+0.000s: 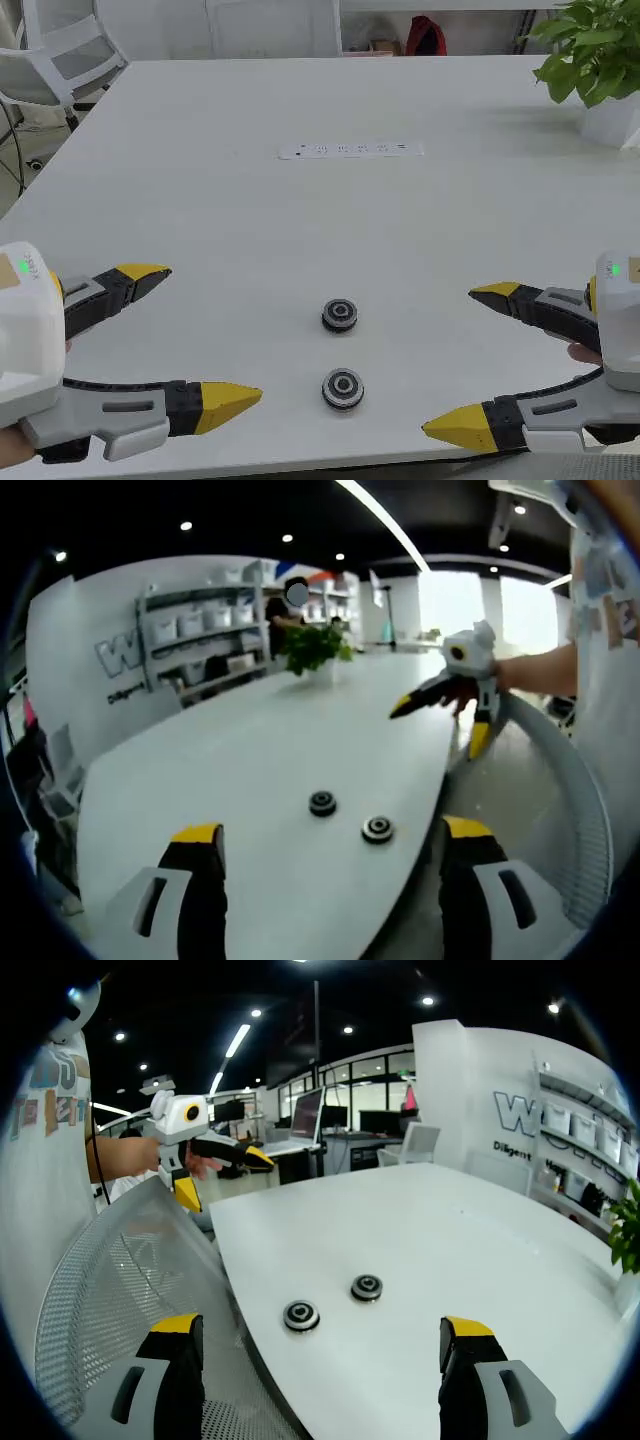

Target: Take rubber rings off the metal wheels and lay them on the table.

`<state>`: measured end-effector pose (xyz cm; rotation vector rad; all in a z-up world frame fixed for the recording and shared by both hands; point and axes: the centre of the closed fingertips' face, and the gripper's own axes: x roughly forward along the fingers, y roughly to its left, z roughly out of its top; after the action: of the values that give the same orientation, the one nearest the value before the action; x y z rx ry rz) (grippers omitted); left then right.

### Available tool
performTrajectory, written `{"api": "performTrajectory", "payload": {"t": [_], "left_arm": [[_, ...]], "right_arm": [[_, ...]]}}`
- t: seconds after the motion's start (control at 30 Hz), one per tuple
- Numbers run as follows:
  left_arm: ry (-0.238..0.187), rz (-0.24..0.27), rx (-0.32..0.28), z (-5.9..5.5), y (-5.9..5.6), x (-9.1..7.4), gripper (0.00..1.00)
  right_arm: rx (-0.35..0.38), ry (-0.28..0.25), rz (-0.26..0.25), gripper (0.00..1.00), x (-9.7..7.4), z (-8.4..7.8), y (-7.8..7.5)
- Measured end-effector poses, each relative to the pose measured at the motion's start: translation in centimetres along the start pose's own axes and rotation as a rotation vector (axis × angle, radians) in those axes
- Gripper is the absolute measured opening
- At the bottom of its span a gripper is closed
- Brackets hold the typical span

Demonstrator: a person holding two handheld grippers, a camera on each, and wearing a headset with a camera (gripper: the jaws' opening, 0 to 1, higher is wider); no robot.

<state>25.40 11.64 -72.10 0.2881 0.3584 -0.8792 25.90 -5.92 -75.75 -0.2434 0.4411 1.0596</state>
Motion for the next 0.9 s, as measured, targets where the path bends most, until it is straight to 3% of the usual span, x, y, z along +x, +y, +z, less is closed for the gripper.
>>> {"api": "performTrajectory", "payload": {"t": [0.43, 0.7, 0.9], "left_arm": [[0.0, 0.01, -0.001, -0.05, 0.64, -0.55, 0.86], [-0.024, 0.008, 0.0, 0.35, 0.89, -0.59, 0.84], [-0.009, -0.001, 0.0, -0.06, 0.87, -0.44, 0.86]], "right_arm": [[-0.009, -0.013, 0.0, 0.97, 0.19, 0.32, 0.0], [-0.009, -0.024, 0.0, 0.98, 0.26, 0.78, -0.24], [0.0, -0.017, 0.007, 0.97, 0.51, 0.73, -0.29]]}}
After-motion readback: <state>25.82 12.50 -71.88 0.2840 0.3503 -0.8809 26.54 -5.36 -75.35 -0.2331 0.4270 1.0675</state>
